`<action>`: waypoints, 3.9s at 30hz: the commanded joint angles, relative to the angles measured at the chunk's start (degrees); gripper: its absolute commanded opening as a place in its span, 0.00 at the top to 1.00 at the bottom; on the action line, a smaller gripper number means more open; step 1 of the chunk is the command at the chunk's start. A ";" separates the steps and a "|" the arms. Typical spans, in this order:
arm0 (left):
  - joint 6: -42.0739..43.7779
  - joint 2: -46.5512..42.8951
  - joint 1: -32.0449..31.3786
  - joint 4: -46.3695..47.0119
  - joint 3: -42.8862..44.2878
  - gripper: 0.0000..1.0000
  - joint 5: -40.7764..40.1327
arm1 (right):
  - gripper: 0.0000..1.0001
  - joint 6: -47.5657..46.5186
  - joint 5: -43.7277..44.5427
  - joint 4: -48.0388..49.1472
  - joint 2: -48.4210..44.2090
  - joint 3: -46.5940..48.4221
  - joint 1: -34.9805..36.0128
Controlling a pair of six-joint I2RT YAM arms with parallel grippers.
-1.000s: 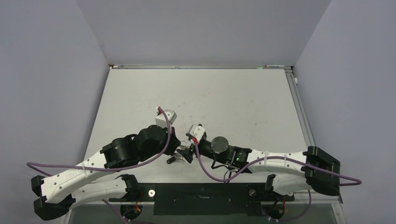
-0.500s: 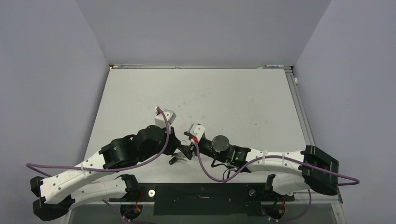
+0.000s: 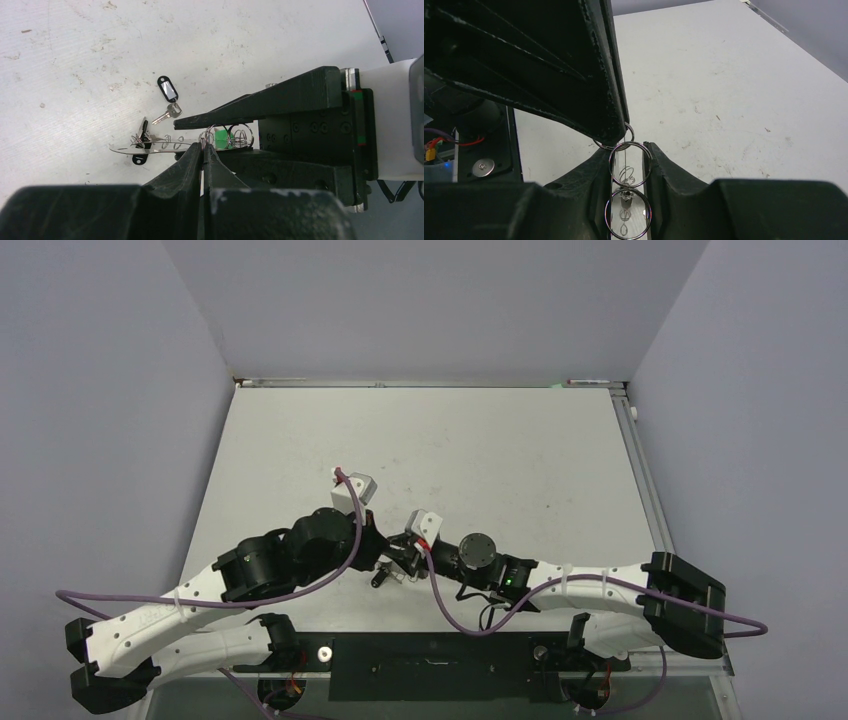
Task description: Put the keys on the keyring
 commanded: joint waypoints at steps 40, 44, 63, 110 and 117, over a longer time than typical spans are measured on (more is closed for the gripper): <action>1.51 -9.65 0.16 12.22 -6.67 0.38 4.05 | 0.95 6.16 -2.38 12.34 -8.13 -5.83 -1.15; 3.29 -13.54 0.11 17.66 -10.41 0.46 5.06 | 0.95 6.83 -1.25 10.31 -9.79 -6.05 -1.11; 13.44 -16.15 -0.64 38.96 -22.68 0.66 8.18 | 0.95 8.74 2.15 -3.12 -12.38 -0.88 0.10; 12.52 -8.21 -0.72 44.85 -24.29 0.78 9.37 | 0.95 7.89 -0.69 1.70 -13.40 -2.49 0.54; 11.36 -7.90 -0.72 45.99 -24.50 0.75 9.71 | 0.95 7.50 -0.20 2.25 -13.02 -2.33 0.78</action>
